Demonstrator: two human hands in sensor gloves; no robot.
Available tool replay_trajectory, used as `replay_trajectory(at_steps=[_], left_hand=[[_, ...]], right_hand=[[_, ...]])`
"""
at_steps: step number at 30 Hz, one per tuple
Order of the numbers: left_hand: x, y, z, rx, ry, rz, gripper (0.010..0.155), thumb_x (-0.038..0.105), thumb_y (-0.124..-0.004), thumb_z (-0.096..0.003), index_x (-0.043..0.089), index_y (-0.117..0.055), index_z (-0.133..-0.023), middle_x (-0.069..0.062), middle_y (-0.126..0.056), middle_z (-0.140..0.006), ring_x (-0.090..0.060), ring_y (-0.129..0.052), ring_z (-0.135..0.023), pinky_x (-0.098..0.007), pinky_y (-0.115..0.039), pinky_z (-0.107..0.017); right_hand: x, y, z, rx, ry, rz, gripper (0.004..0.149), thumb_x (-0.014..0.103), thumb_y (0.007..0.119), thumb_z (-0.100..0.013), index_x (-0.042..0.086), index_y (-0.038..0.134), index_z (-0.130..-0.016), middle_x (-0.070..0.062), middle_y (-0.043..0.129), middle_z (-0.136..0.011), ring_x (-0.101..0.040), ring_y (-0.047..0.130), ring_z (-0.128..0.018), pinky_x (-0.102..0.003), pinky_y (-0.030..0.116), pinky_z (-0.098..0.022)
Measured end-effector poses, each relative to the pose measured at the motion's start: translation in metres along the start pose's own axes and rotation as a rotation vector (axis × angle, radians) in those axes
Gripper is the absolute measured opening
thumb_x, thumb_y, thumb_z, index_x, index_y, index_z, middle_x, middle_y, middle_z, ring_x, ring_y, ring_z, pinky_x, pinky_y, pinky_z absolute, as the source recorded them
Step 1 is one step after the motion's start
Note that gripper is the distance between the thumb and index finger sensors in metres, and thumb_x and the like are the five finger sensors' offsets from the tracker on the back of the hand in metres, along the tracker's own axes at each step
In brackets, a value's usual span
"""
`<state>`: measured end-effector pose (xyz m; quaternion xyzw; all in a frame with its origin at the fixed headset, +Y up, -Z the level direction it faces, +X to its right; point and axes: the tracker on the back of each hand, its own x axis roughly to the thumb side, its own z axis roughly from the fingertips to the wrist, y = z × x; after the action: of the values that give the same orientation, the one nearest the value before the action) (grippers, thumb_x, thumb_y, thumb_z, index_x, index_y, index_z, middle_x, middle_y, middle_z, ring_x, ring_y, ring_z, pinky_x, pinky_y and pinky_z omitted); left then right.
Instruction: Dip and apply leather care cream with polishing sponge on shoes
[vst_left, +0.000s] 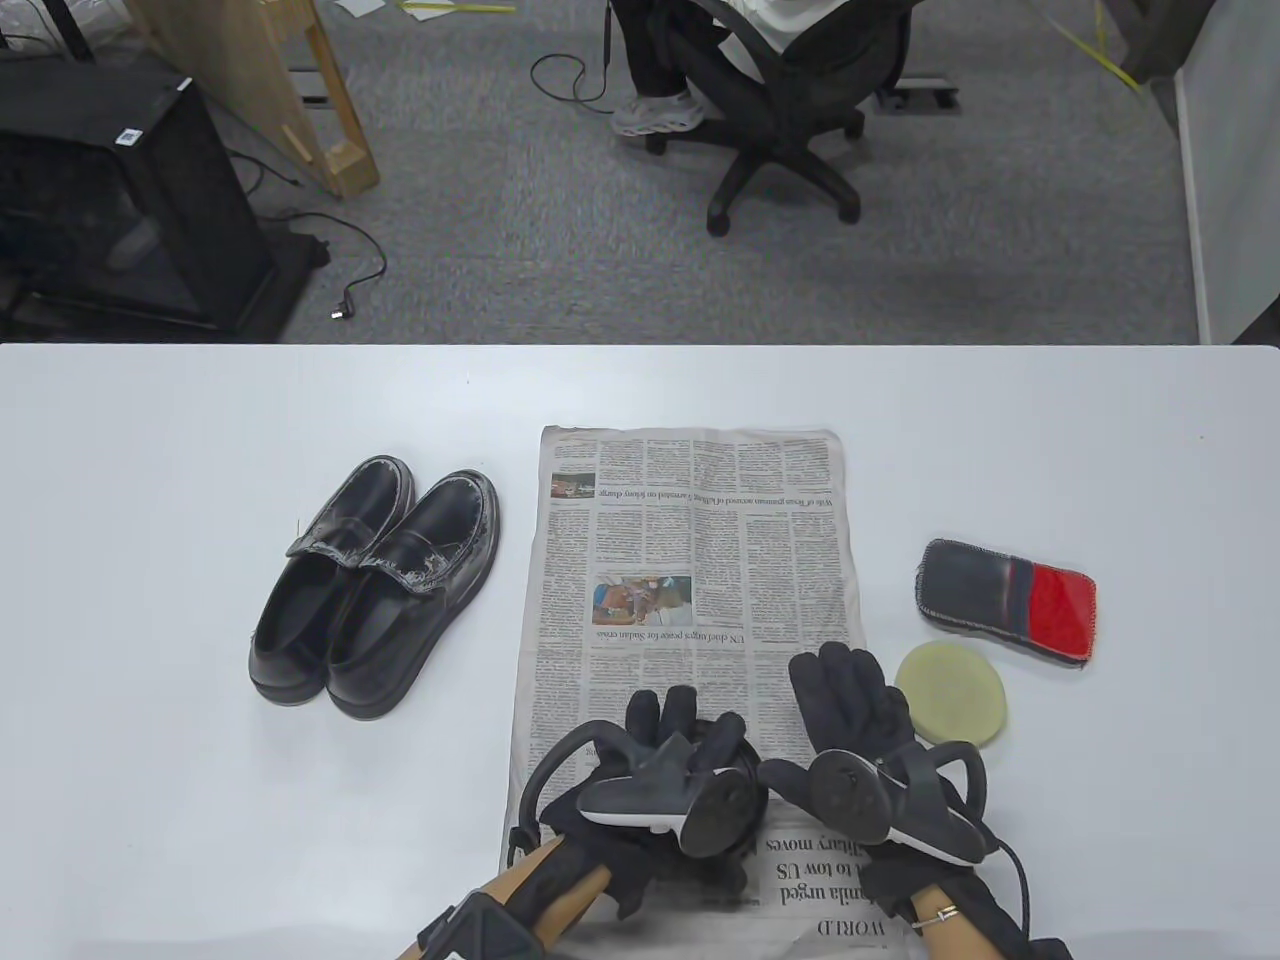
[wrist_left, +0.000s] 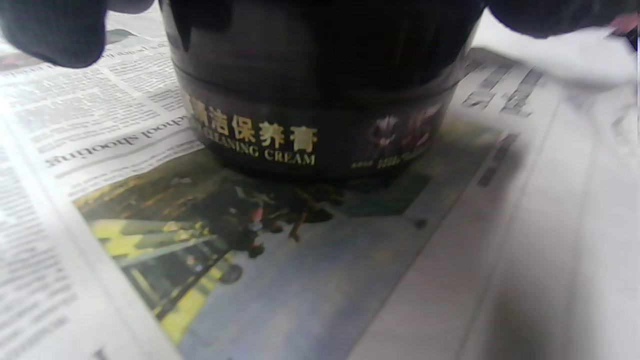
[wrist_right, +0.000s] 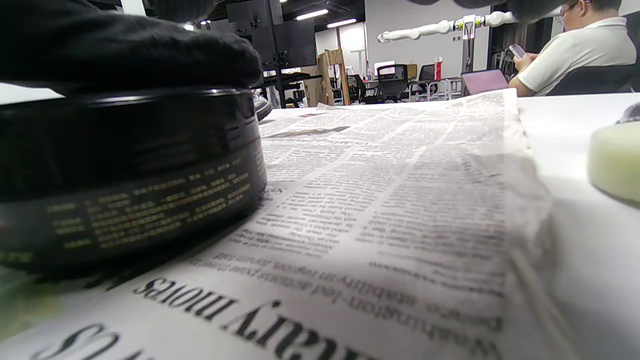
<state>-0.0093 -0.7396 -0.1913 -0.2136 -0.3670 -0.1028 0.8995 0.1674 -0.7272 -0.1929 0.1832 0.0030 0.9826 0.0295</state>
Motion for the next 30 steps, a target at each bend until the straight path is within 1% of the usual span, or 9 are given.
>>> replay_trajectory(at_steps=[3,5,9,13,16,20,26,28,30], left_hand=[[0.001,0.0,-0.004,0.017,-0.013,0.064,0.125,0.076,-0.071,-0.0461,-0.002,-0.005,-0.118,-0.06,-0.019,-0.112,-0.082,-0.042,-0.093,-0.083,-0.061,-0.057],[0.003,0.001,-0.006,0.083,-0.006,0.051,0.127,0.074,-0.075,-0.0444,-0.004,-0.009,-0.119,-0.062,-0.026,-0.11,-0.08,-0.05,-0.092,-0.084,-0.06,-0.058],[-0.006,-0.002,0.002,0.118,0.014,0.077,0.127,0.075,-0.074,-0.0441,-0.007,-0.011,-0.119,-0.064,-0.03,-0.107,-0.081,-0.053,-0.089,-0.084,-0.059,-0.058],[-0.041,-0.002,0.04,0.137,0.087,0.114,0.128,0.075,-0.073,-0.0447,-0.008,-0.01,-0.119,-0.065,-0.03,-0.107,-0.081,-0.053,-0.088,-0.083,-0.059,-0.059],[-0.082,-0.011,0.088,0.143,0.22,0.154,0.127,0.075,-0.074,-0.0446,-0.007,-0.011,-0.119,-0.065,-0.031,-0.107,-0.081,-0.053,-0.089,-0.083,-0.059,-0.06],[-0.137,-0.042,0.143,0.133,0.443,0.252,0.128,0.073,-0.077,-0.0437,-0.007,-0.013,-0.12,-0.065,-0.03,-0.108,-0.081,-0.051,-0.089,-0.082,-0.059,-0.061],[-0.177,-0.087,0.177,0.057,0.618,0.359,0.127,0.071,-0.08,-0.0423,-0.005,-0.015,-0.12,-0.063,-0.028,-0.109,-0.081,-0.048,-0.091,-0.082,-0.056,-0.063],[-0.182,-0.095,0.182,0.032,0.646,0.372,0.128,0.07,-0.08,-0.0421,-0.005,-0.012,-0.12,-0.063,-0.026,-0.109,-0.081,-0.047,-0.092,-0.082,-0.056,-0.064],[-0.186,-0.096,0.184,0.061,0.653,0.408,0.127,0.068,-0.082,-0.0418,-0.004,-0.013,-0.12,-0.062,-0.025,-0.111,-0.081,-0.045,-0.093,-0.083,-0.054,-0.064]], right_hand=[[0.0,0.0,0.0,-0.002,-0.001,0.005,0.095,0.065,0.05,-0.053,0.005,0.019,-0.118,-0.033,0.026,-0.119,-0.061,0.035,-0.105,-0.068,0.049,-0.071],[0.0,0.0,0.0,-0.004,-0.003,0.004,0.095,0.065,0.05,-0.053,0.005,0.018,-0.118,-0.033,0.026,-0.119,-0.061,0.035,-0.105,-0.068,0.049,-0.071],[0.001,-0.002,0.002,-0.022,-0.009,0.016,0.094,0.065,0.05,-0.053,0.005,0.018,-0.118,-0.033,0.026,-0.119,-0.061,0.035,-0.105,-0.068,0.049,-0.072],[0.0,-0.003,0.003,-0.031,-0.008,0.008,0.094,0.065,0.05,-0.053,0.005,0.018,-0.118,-0.032,0.026,-0.119,-0.061,0.035,-0.105,-0.068,0.05,-0.072],[0.001,-0.002,0.003,-0.028,-0.008,0.012,0.094,0.065,0.05,-0.053,0.005,0.019,-0.118,-0.032,0.026,-0.119,-0.061,0.036,-0.105,-0.067,0.05,-0.072],[0.002,-0.002,0.002,-0.022,-0.007,0.023,0.094,0.064,0.051,-0.053,0.005,0.019,-0.118,-0.032,0.027,-0.119,-0.06,0.037,-0.105,-0.067,0.051,-0.072],[0.001,-0.001,0.001,-0.008,-0.005,0.007,0.094,0.064,0.051,-0.053,0.005,0.019,-0.118,-0.032,0.027,-0.119,-0.06,0.037,-0.105,-0.067,0.051,-0.072],[0.001,-0.001,0.001,0.001,-0.007,0.001,0.094,0.064,0.051,-0.053,0.005,0.019,-0.118,-0.032,0.027,-0.119,-0.06,0.037,-0.105,-0.067,0.051,-0.072],[0.002,0.001,0.0,0.009,-0.012,0.001,0.094,0.064,0.051,-0.053,0.005,0.019,-0.118,-0.032,0.027,-0.119,-0.06,0.037,-0.105,-0.067,0.051,-0.072]])
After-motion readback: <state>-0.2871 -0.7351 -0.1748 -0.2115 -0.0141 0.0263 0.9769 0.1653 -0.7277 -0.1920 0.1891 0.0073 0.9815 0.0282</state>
